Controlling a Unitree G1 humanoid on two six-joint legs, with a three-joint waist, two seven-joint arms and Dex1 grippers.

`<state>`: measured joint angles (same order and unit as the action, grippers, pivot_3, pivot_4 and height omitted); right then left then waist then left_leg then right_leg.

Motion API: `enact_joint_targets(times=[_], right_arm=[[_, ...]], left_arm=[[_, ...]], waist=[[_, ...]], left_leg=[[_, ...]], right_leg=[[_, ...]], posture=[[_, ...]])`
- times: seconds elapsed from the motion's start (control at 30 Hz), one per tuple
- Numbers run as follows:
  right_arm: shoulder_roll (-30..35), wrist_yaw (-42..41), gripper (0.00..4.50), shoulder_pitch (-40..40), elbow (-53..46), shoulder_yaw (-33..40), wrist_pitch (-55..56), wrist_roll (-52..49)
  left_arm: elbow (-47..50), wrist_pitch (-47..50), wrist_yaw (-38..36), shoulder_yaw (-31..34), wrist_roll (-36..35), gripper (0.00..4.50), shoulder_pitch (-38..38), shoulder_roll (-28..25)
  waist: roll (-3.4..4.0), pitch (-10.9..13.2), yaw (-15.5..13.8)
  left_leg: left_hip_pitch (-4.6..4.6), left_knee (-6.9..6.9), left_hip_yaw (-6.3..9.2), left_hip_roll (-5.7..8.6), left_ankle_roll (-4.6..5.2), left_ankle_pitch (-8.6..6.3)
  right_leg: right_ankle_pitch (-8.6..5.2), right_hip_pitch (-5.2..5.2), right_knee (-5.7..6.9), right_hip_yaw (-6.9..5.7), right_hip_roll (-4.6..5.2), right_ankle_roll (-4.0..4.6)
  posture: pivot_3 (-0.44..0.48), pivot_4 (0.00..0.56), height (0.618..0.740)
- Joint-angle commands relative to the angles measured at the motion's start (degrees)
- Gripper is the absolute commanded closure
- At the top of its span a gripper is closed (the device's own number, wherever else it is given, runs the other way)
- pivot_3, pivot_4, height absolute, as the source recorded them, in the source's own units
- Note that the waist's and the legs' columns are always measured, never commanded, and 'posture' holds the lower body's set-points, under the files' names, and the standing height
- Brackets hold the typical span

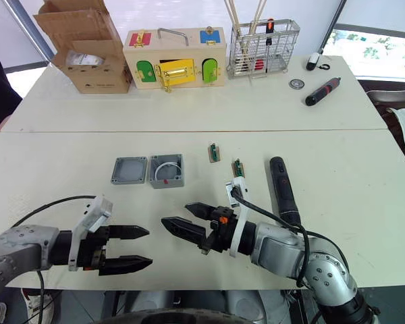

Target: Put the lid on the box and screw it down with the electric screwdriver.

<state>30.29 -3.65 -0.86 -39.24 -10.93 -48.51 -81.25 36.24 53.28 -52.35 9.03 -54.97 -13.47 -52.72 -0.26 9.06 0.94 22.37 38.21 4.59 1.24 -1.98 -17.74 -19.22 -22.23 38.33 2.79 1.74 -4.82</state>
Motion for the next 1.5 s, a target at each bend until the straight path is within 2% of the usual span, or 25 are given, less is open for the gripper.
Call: enact_joint_targets(times=[0.03, 0.5, 0.57, 0.73, 0.8, 0.93, 1.0, 1.1, 1.2, 1.3, 1.37, 1.5], right_arm=[[0.0, -0.8, 0.02, -0.1, -0.9, 0.1, -0.4, -1.3], [0.1, -2.7, 0.02, -1.0, 0.0, 0.6, -1.1, 0.6], [-0.5, -5.4, 0.02, -1.2, -1.0, 0.9, 1.2, 4.8], [-1.9, -6.7, 0.02, -1.8, -1.4, 0.6, 2.3, 7.3], [-0.7, -5.7, 0.02, -3.2, -1.2, 0.8, 0.7, 8.2], [6.2, -5.3, 0.02, -8.2, -3.4, 5.9, -2.2, 4.7], [9.0, -5.2, 0.02, -11.2, -4.1, 8.9, -1.7, 5.2], [16.0, -7.5, 0.02, -15.8, -5.6, 12.0, -4.2, 2.8], [24.6, -12.0, 0.02, -19.4, -7.4, 11.8, -8.3, 3.5], [30.3, -16.7, 0.02, -21.3, -9.4, 9.0, -10.6, 8.3], [31.2, -17.5, 0.02, -21.9, -9.8, 7.3, -10.8, 12.0], [31.1, -18.6, 0.02, -20.5, -10.8, 5.0, -9.5, 19.6]], left_arm=[[1.7, -0.6, 0.1, 2.6, -1.5, 0.0, -1.1, 0.2], [1.1, -0.6, 3.0, 3.3, -2.4, 0.0, -0.3, 0.9], [1.1, -0.7, 2.6, 3.7, -2.4, 0.0, -0.5, 0.6], [1.7, -0.7, 3.5, 2.9, 1.7, 0.0, -1.1, -1.7], [0.3, -0.1, 4.8, 3.7, 2.2, 0.0, 1.7, -2.2], [-2.8, -0.2, 2.3, 5.7, -0.3, 0.0, 12.1, -4.3], [-4.4, -1.0, 1.1, 2.7, 2.4, 0.0, 19.3, -6.2], [-6.6, -2.5, -4.5, -3.8, 6.5, 0.0, 32.0, -9.6], [-10.4, -10.9, -11.8, -13.8, 17.8, 0.0, 41.1, -11.2], [-17.2, -19.6, -17.8, -24.1, 29.0, 0.0, 49.3, -8.5], [-20.9, -21.9, -20.6, -28.6, 33.6, 0.0, 52.9, -6.5], [-25.0, -24.2, -23.6, -32.9, 38.9, 0.0, 55.9, -3.4]], waist=[[0.0, 0.0, -0.1], [0.0, 0.0, -0.1], [0.0, 0.0, -0.1], [0.0, 0.0, 0.0], [0.01, 0.0, -0.2], [0.0, 0.0, -0.6], [0.0, 0.0, -0.4], [0.02, 0.0, -0.1], [0.03, 0.0, 0.0], [0.04, 0.0, 0.0], [0.01, 0.0, -0.1], [0.01, 0.0, 0.0]], left_leg=[[0.0, 0.0, 0.0, 0.0, 0.0, 0.0], [0.0, 0.0, 0.0, 0.01, 0.0, 0.0], [0.0, 0.01, 0.0, 0.01, 0.0, 0.0], [0.0, -0.01, -0.01, 0.0, 0.0, 0.0], [0.0, -0.01, 0.0, 0.0, 0.0, 0.0], [0.0, 0.06, 0.02, 0.05, -0.06, 0.03], [0.01, 0.06, 0.02, 0.08, -0.06, 0.03], [0.05, 0.02, 0.02, 0.07, -0.06, 0.04], [0.08, -0.05, -0.02, 0.07, -0.05, 0.03], [0.08, -0.08, -0.05, 0.05, -0.02, 0.01], [0.1, -0.04, -0.05, 0.05, -0.01, 0.02], [0.16, 0.04, -0.09, 0.05, 0.0, 0.01]], right_leg=[[0.0, 0.0, 0.0, 0.0, 0.0, 0.0], [0.0, 0.01, 0.0, 0.0, 0.01, 0.0], [0.0, 0.01, 0.0, 0.0, 0.0, 0.0], [0.0, -0.02, 0.01, 0.0, -0.01, 0.0], [0.0, -0.02, 0.02, 0.0, -0.02, 0.0], [0.01, 0.06, 0.02, -0.04, 0.03, 0.0], [0.01, 0.04, 0.02, -0.05, 0.04, 0.0], [0.01, -0.04, 0.04, -0.05, -0.02, 0.0], [0.0, -0.09, -0.01, -0.03, -0.04, -0.01], [0.0, -0.1, -0.04, -0.02, -0.08, 0.0], [0.0, -0.1, 0.0, -0.02, -0.1, 0.0], [0.0, -0.15, 0.03, 0.03, -0.12, -0.01]], posture=[[0.0, 0.15, 0.74], [0.0, 0.15, 0.74], [0.0, 0.15, 0.74], [0.0, 0.15, 0.74], [0.0, 0.15, 0.74], [0.0, 0.15, 0.74], [0.0, 0.15, 0.74], [0.0, 0.15, 0.74], [0.0, 0.15, 0.74], [0.0, 0.15, 0.74], [0.0, 0.15, 0.74], [0.0, 0.15, 0.74]])
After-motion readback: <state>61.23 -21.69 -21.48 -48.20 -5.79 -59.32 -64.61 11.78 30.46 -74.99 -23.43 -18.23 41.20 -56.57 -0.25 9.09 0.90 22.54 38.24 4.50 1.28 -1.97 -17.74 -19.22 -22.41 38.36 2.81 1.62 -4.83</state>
